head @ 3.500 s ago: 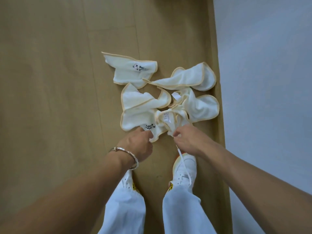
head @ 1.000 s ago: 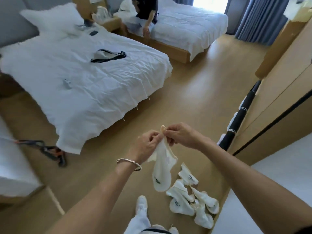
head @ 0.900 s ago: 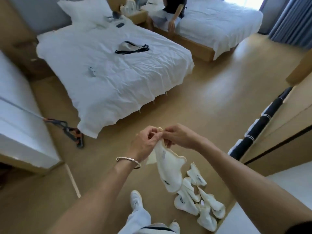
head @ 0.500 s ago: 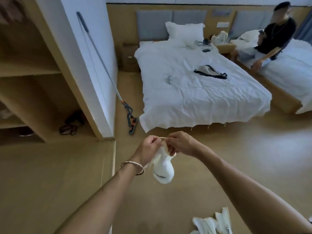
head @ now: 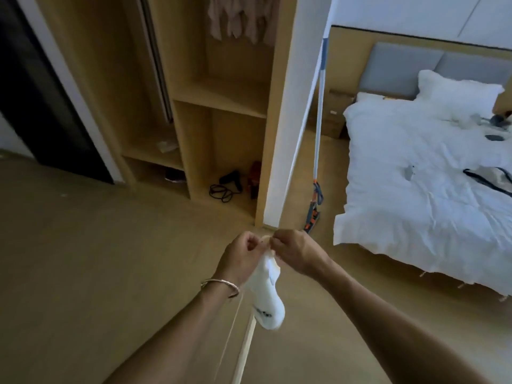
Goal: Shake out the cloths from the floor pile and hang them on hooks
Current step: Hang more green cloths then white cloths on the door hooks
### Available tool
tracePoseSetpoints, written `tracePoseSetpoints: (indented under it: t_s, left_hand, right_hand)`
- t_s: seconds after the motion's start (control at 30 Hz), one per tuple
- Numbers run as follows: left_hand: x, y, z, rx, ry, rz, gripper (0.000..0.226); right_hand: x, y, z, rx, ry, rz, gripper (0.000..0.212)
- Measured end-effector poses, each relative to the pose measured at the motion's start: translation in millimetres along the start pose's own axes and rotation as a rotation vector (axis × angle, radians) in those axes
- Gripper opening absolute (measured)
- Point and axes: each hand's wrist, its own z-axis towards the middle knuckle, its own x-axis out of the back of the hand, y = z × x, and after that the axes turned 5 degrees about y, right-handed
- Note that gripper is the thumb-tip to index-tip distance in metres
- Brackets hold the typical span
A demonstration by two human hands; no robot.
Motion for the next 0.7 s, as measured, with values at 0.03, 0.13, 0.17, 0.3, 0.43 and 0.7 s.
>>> tracePoseSetpoints:
  t_s: [0.03, 0.13, 0.17, 0.3, 0.43, 0.7]
  left_hand:
    - [17.7, -5.2, 1.2, 0.001, 0.056, 0.035, 0.019]
    - [64.6, -17.4, 3.3, 0.020, 0.166, 0.023, 0.013]
    - [78.3, -19.7, 3.1, 0.041, 0.193, -0.017, 0.013]
    - [130.2, -33.1, 6.4, 0.097, 0.298, -0.061, 0.012]
    - [178.6, -57.9, 23.6, 0.137, 0.410, -0.002, 0.015]
    - [261.3, -99.9, 93.8, 0.242, 0.619, 0.024, 0.010]
  right_hand:
    - [-11.7, -15.4, 9.2, 0.027, -0.001, -0.033, 0.027]
    - [-44.1, -55.6, 32.7, 0.125, -0.019, -0.080, 0.025]
    - [-53.5, -66.8, 40.6, 0.158, -0.037, -0.094, 0.025]
    - [-85.6, -109.4, 74.4, 0.279, -0.094, -0.098, 0.026]
    - [-115.0, -148.8, 110.5, 0.391, -0.189, -0.015, 0.026]
    - [-174.8, -224.1, 212.4, 0.497, -0.431, 0.077, 0.032]
